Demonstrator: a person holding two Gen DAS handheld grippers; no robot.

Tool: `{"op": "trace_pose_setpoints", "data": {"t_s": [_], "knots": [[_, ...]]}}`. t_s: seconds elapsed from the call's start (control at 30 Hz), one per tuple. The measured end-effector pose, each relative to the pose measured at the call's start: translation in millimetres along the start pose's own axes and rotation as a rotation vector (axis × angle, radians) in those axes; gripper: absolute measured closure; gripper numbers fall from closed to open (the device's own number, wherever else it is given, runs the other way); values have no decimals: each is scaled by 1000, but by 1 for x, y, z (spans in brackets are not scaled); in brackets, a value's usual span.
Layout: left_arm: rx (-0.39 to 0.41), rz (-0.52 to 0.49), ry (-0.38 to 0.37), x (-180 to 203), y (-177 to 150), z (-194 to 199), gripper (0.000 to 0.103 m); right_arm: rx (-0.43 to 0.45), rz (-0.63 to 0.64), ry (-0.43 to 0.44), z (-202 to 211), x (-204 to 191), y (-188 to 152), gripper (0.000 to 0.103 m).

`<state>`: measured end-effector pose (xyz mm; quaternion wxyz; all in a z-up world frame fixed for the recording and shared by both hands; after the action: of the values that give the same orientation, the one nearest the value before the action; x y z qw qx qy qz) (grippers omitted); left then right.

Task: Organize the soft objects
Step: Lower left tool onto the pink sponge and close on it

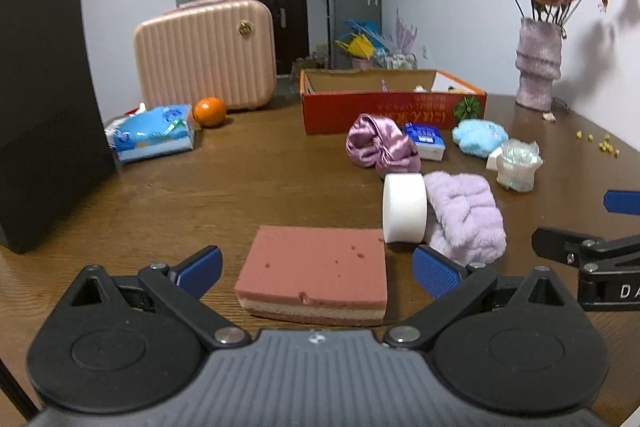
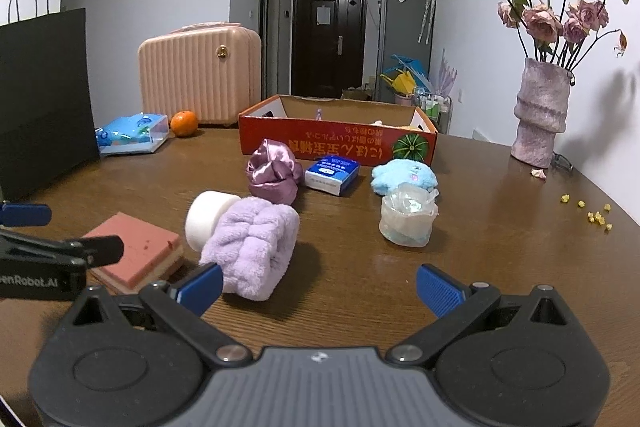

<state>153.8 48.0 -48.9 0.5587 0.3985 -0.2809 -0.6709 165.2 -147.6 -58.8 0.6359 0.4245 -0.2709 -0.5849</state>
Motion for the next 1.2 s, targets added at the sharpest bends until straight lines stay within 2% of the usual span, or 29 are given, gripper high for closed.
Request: {"op": "trace_pose_setpoints", "data": {"t_s": [0.33, 0.53, 0.83, 1.0, 1.2], "knots": [[-59, -38, -48, 2, -1, -34, 0, -28, -8, -9, -21, 1, -4, 0], [-87, -48, -53, 1, -3, -50, 0, -36, -12, -12, -29, 2, -5, 0], [-80, -61, -29, -4, 0, -57, 0, -39, -11, -13, -33, 1, -6, 0], [-68, -100, -22, -6, 6, -55, 0, -37, -14, -13, -37, 2, -5, 0], [-100, -144, -70, -7, 1, -66, 0, -43, -20, -16, -39, 5, -7, 0]]}}
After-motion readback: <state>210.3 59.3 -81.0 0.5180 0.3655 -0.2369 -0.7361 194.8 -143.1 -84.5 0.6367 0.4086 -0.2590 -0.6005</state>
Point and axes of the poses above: each gripper's, at about its wrist camera, not at the fingertips, and z roughly against the way its jaws point, x to its right, y to its top, the point moved 4 cm from there along -z, roughly the way its jaws point, and after that the axes turned 11 degrees about -z, right-handed, at the moved point
